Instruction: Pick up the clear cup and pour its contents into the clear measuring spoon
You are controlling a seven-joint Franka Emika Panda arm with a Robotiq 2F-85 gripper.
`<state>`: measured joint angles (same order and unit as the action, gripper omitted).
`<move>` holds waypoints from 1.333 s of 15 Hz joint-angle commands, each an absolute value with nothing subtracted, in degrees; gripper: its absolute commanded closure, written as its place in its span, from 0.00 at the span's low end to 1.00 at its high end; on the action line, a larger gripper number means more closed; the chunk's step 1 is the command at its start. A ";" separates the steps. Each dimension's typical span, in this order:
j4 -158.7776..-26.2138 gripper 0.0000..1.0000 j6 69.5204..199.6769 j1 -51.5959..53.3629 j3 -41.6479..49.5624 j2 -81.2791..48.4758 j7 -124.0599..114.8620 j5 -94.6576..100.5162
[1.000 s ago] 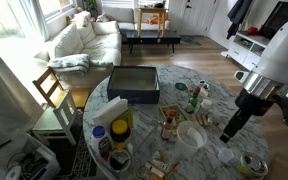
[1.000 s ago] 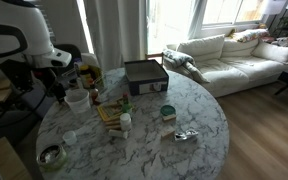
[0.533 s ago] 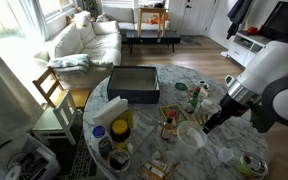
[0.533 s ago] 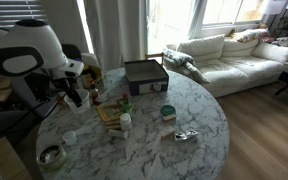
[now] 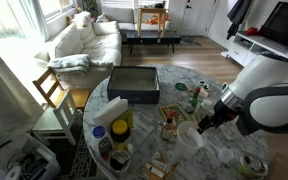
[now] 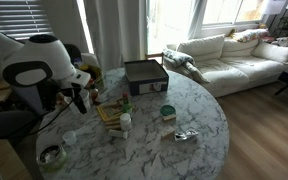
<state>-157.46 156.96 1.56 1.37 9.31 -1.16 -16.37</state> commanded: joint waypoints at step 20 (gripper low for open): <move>-154.16 0.76 156.10 3.83 4.49 4.95 6.68 -36.04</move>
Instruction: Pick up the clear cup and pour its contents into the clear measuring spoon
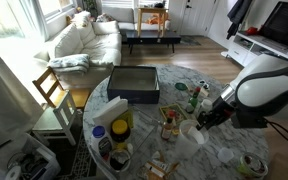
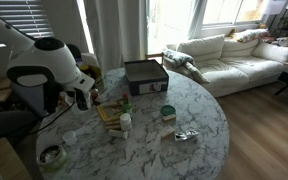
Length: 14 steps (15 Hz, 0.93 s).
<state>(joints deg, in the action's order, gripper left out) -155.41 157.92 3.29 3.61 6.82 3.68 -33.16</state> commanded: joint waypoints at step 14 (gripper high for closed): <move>-148.05 0.99 126.37 -5.68 5.98 19.14 4.63 -8.06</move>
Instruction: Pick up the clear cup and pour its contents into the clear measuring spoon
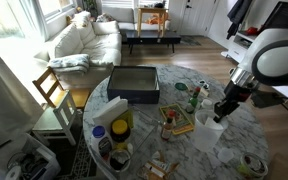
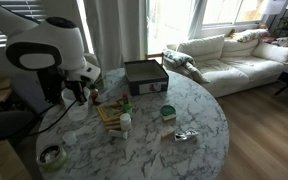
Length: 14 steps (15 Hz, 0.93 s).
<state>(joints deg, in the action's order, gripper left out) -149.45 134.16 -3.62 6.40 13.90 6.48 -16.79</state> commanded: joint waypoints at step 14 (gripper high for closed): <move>-143.96 0.99 117.11 -4.14 2.13 22.73 8.26 5.33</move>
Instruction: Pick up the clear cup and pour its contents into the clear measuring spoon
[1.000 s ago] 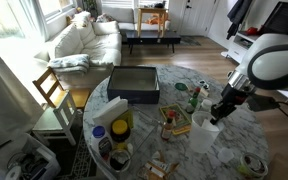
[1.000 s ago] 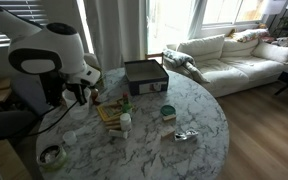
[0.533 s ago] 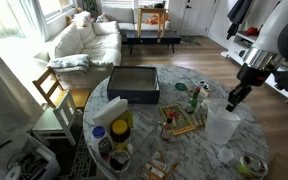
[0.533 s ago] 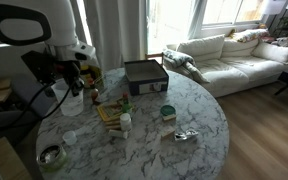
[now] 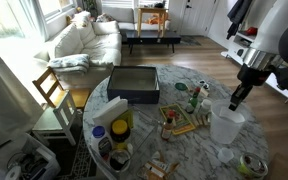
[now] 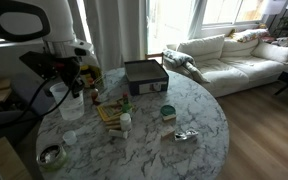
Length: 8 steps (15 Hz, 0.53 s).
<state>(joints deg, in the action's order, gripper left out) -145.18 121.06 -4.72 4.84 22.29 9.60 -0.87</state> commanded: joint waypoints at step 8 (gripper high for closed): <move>-142.71 0.99 108.06 0.91 -6.24 22.40 8.73 19.93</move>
<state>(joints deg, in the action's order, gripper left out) -143.07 111.78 -1.07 -4.39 22.38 9.13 14.63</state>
